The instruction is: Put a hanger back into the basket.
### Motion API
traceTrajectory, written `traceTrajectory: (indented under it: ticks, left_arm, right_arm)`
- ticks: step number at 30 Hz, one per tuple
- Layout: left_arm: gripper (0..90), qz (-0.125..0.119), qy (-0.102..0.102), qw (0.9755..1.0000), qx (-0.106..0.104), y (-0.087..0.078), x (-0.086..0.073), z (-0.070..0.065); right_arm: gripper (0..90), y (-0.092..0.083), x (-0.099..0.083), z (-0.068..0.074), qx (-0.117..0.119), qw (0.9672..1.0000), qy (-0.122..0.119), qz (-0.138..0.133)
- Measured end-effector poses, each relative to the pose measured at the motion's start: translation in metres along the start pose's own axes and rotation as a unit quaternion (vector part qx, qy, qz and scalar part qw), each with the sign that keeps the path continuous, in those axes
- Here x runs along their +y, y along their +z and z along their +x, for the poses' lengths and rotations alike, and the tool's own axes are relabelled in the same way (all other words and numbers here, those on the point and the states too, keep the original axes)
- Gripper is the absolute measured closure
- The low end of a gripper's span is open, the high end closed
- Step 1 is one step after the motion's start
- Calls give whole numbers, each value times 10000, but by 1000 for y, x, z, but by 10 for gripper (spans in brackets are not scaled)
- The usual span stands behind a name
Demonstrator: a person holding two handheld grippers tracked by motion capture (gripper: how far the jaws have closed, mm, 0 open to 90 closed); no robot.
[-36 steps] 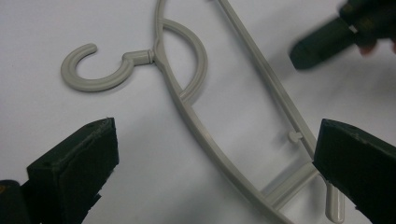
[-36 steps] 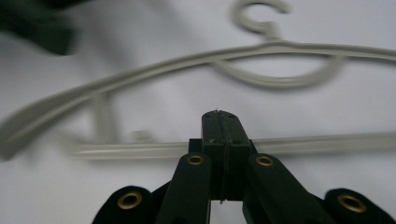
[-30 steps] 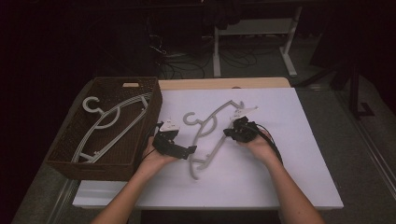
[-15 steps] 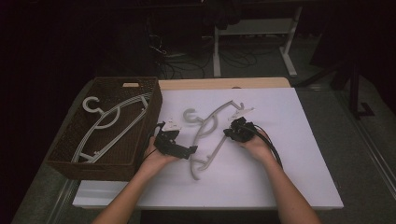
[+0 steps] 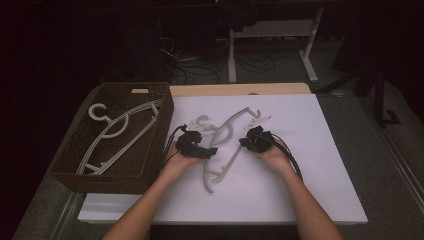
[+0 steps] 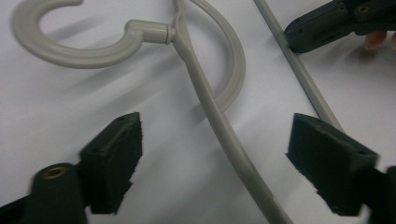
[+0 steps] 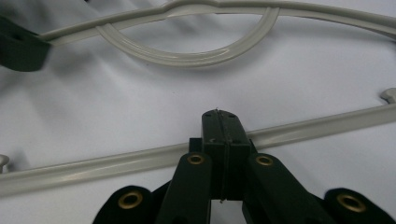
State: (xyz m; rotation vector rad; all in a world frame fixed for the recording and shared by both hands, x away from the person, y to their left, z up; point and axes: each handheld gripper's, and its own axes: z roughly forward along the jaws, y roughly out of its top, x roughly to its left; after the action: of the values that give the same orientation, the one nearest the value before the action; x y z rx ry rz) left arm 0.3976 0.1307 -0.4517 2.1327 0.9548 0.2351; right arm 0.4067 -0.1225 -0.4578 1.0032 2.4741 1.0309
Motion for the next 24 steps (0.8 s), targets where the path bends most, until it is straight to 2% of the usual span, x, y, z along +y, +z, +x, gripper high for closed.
traceTrajectory:
  ticks: [3, 5, 7, 9, 12, 16, 17, 18, 19, 20, 22, 24]
  left_arm:
    - [301, 170, 77, 9998, -52, 7, 2, -3]
    - [339, 249, 152, 9996, 2, 10, 2, -7]
    - [389, 251, 230, 9994, 83, 11, 2, -10]
    - [447, 234, 163, 9996, 8, 12, 3, -11]
    - [521, 221, 177, 9996, -1, 13, 4, -14]
    - [627, 231, 188, 9995, 76, 14, 5, -15]
    - [667, 202, 105, 9997, 65, 13, 5, -13]
    - [670, 202, 105, 9997, 65, 13, 5, -13]
    - [674, 191, -40, 9998, -53, 13, 5, -10]
    - [678, 191, -40, 9998, -53, 13, 5, -10]
    - [689, 95, -237, 9995, -165, 10, 6, -8]
    - [701, 11, -349, 9991, -231, 9, 7, -7]
  right_arm:
    - [892, 0, 0, 0, -7, 10000, 0, 2]
    - [892, 0, 0, 0, 4, 10000, -1, -1]
    - [892, 0, 0, 0, 2, 10000, -4, -1]
    - [892, 0, 0, 0, -3, 10000, 1, 3]
    - [892, 0, 0, 1, -28, 10000, -25, 9]
    - [892, 0, -1, 0, -25, 10000, -2, 14]
    - [892, 0, -1, 0, -22, 10000, -15, 21]
    - [892, 0, -1, 0, -27, 10000, -12, 22]
    - [892, 0, -1, 0, -30, 10000, -13, 19]
    - [892, 0, -1, 0, -30, 10000, -14, 15]
    - [891, 0, -1, 0, -26, 10000, -17, 14]
    - [891, -1, -1, 0, -42, 10000, -48, 26]
